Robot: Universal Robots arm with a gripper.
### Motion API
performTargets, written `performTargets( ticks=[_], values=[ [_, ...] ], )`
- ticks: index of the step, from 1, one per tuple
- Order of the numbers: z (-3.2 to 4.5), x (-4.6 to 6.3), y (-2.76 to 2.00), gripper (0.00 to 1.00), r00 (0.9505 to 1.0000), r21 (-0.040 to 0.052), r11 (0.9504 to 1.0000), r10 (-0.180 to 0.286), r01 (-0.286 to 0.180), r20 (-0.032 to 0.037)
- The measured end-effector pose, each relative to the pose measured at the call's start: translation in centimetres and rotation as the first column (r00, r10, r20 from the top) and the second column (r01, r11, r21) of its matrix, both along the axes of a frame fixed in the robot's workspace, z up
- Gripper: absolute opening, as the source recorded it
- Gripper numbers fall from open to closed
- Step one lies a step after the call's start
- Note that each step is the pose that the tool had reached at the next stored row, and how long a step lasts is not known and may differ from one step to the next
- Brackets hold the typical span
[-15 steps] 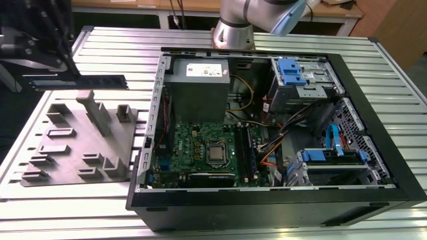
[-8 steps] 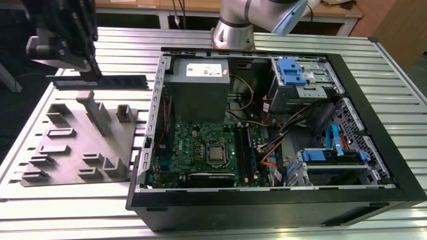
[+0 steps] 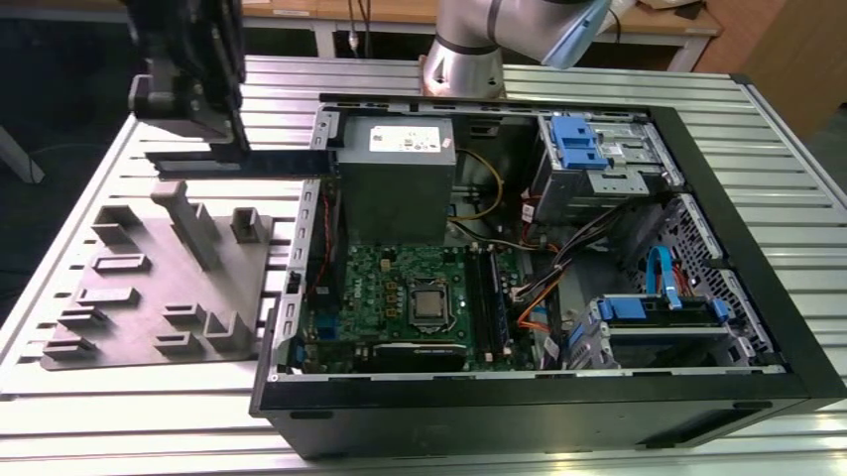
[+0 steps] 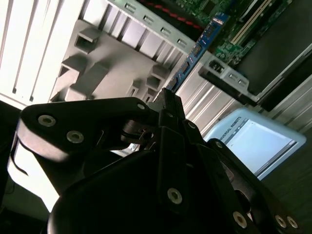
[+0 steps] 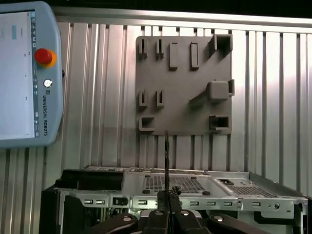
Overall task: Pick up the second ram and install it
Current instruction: 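Pick up the second ram and move it above second insertion slot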
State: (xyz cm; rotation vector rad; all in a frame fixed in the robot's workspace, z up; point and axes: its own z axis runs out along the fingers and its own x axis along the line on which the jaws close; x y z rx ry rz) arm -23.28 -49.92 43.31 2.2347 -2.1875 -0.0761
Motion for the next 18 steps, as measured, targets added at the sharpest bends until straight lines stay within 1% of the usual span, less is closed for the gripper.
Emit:
performTargets(
  ticks=[10, 18],
  values=[
    [-0.03, 3.6, 0.0, 0.08, 1.0, 0.0, 1.0, 0.0, 0.0, 0.0],
    [-0.06, 6.8, 0.0, 0.08, 1.0, -0.0001, 1.0, 0.0, 0.0, -0.0001]
  ],
)
